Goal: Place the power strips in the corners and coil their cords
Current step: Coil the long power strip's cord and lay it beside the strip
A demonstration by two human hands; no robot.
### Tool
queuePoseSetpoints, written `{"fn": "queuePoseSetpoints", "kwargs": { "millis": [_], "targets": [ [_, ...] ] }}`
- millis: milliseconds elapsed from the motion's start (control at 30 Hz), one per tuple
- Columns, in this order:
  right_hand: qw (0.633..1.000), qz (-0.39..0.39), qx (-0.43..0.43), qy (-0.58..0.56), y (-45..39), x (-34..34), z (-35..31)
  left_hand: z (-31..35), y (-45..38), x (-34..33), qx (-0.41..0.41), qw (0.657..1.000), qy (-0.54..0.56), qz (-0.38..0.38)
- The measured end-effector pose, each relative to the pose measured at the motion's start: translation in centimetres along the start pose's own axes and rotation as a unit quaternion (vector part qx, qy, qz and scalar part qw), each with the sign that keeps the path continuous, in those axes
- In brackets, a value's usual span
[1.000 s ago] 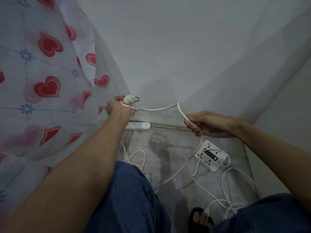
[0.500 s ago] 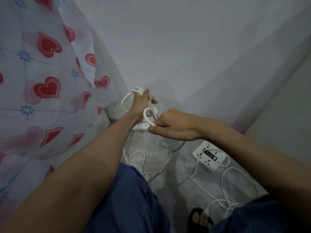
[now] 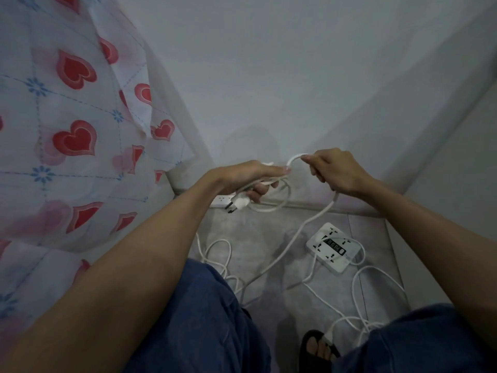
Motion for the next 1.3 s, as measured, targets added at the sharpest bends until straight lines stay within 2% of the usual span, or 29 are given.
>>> {"fn": "queuePoseSetpoints", "kwargs": {
  "millis": [67, 133, 200, 267, 333, 433, 533, 600, 667, 733, 800, 867, 933, 1000, 1100, 1167, 1233, 1300],
  "targets": [
    [0.996, -0.025, -0.043, -0.072, -0.3, -0.5, 1.1, 1.1, 0.2, -1.0, 0.011, 0.999, 0.023, -0.037],
    [0.989, -0.053, -0.066, -0.119, -0.2, -1.2, 1.7, 2.7, 0.5, -1.8, 0.003, 0.991, 0.116, -0.062],
    [0.98, -0.095, -0.088, -0.148, 0.0, -2.6, 2.2, 4.4, 0.3, -1.4, -0.032, 0.972, 0.228, -0.043],
    [0.955, -0.159, -0.144, -0.203, 0.5, -4.8, 3.3, 5.4, -0.1, -0.4, -0.073, 0.942, 0.327, 0.0],
    [0.912, -0.239, -0.202, -0.264, 1.5, -7.5, 3.8, 5.5, -0.6, 0.8, -0.102, 0.896, 0.428, 0.052],
    [0.854, -0.345, -0.238, -0.307, 3.9, -11.0, 3.0, 5.2, -1.6, 2.9, -0.141, 0.82, 0.535, 0.149],
    [0.798, -0.444, -0.26, -0.313, 6.7, -14.2, 2.0, 4.3, -1.7, 6.3, -0.193, 0.732, 0.588, 0.284],
    [0.782, -0.496, -0.243, -0.288, 8.0, -15.5, 1.2, 3.2, -0.9, 8.4, -0.208, 0.691, 0.59, 0.361],
    [0.794, -0.509, -0.214, -0.254, 8.2, -15.7, 0.6, 1.7, -0.2, 9.9, -0.205, 0.678, 0.569, 0.417],
    [0.846, -0.462, -0.175, -0.201, 7.1, -14.8, 0.6, 0.0, -0.1, 11.0, -0.2, 0.667, 0.555, 0.455],
    [0.923, -0.36, -0.095, -0.098, 5.2, -12.6, -0.3, -1.6, -0.3, 11.8, -0.198, 0.668, 0.531, 0.482],
    [0.973, -0.228, 0.011, 0.03, 3.7, -9.6, -2.6, -2.8, -0.5, 12.5, -0.187, 0.672, 0.514, 0.498],
    [0.979, -0.111, 0.092, 0.146, 3.1, -6.9, -5.0, -3.6, -0.7, 13.1, -0.178, 0.668, 0.527, 0.495],
    [0.977, -0.055, 0.126, 0.162, 3.2, -5.3, -6.3, -3.5, -0.7, 13.0, -0.173, 0.666, 0.531, 0.495],
    [0.993, -0.07, 0.084, 0.053, 2.8, -5.0, -5.2, -2.6, -0.5, 12.4, -0.176, 0.674, 0.518, 0.497],
    [0.991, -0.129, 0.006, -0.022, 2.4, -5.7, -3.1, -2.0, 0.3, 12.5, -0.177, 0.678, 0.513, 0.496],
    [0.968, -0.215, -0.054, -0.114, 2.3, -6.7, -1.4, -2.1, 2.6, 13.8, -0.182, 0.664, 0.501, 0.525],
    [0.934, -0.28, -0.095, -0.2, 2.4, -6.8, 0.6, -2.8, 3.2, 14.1, -0.174, 0.665, 0.485, 0.54]
  ]
}}
Point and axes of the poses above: each hand's wrist, its own y-axis away from the middle knuckle, its own x-axis out of the back of the hand, z = x × y, the point moved 9 cm from there along -y, towards the middle knuckle, and after that the axes turned 14 degrees about -x, right-handed, at the moved point
